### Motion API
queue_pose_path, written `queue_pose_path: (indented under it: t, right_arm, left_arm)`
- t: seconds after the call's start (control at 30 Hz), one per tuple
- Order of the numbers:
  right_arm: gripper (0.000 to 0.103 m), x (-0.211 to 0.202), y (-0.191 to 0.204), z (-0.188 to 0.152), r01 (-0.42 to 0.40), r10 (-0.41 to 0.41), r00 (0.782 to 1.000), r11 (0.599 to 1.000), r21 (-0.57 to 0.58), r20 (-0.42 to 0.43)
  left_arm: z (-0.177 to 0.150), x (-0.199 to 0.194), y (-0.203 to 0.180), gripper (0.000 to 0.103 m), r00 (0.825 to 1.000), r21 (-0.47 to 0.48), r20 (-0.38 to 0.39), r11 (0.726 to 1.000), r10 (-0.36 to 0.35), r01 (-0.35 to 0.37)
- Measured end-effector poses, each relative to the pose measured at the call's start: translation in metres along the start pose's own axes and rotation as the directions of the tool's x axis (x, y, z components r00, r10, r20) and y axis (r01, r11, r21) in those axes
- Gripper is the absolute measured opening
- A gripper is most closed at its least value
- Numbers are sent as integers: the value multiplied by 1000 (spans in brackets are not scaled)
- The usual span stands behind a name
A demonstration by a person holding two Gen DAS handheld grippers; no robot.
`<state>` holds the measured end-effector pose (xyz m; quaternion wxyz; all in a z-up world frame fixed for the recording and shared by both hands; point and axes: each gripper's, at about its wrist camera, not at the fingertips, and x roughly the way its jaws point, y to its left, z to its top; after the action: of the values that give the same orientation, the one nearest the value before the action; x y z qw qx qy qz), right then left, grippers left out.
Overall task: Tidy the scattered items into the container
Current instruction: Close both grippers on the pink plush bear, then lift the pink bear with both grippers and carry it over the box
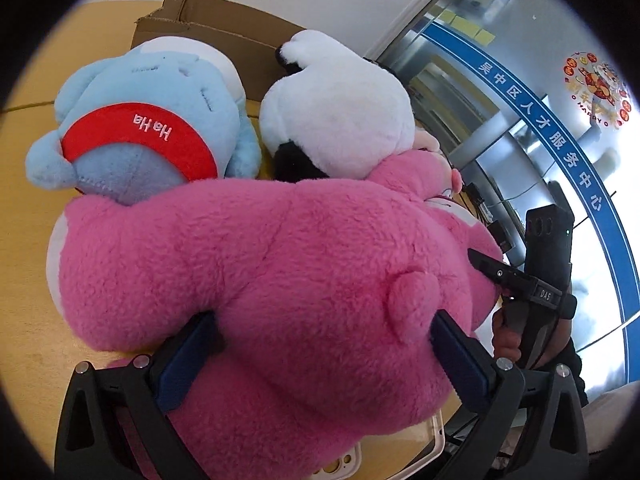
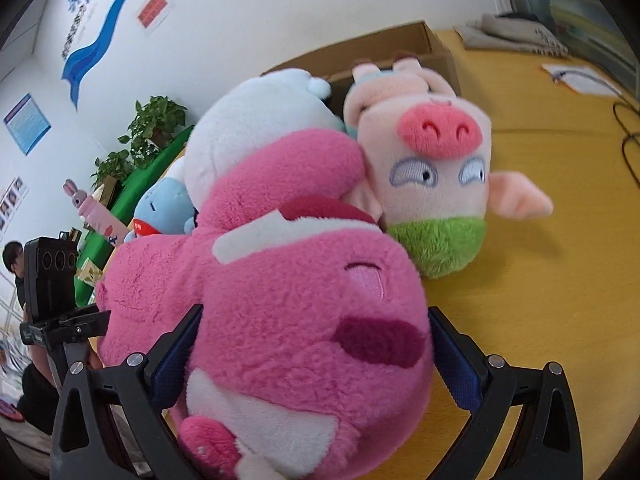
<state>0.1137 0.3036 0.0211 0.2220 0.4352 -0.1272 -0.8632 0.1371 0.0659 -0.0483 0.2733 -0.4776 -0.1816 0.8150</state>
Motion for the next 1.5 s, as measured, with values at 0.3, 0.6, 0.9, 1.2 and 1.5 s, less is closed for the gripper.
queue_pose_path:
  t: [0.3, 0.6, 0.9, 1.2, 1.5]
  right_arm:
    - [103, -2, 5, -9, 34, -34, 999, 999, 35, -5]
    - [93, -22, 16, -22, 6, -7, 998, 1000, 17, 65]
    - [86, -58, 38, -9, 14, -2, 979, 998, -54, 205]
    - [86, -94, 70, 49, 37, 10, 943, 990, -134, 332]
    - [86, -116, 98, 134, 80, 7, 900, 981, -179, 435]
  left_arm:
    - [-3, -9, 2, 102, 1000, -21, 14, 1000, -12, 12]
    - [-14, -42, -9, 84, 998, 23, 59, 999, -28, 27]
    - [0, -79, -31, 82, 986, 107, 164, 994, -39, 22]
    - [54, -112, -60, 82, 960, 205, 275, 979, -44, -14]
    - [138, -135, -78, 82, 929, 287, 364, 957, -60, -50]
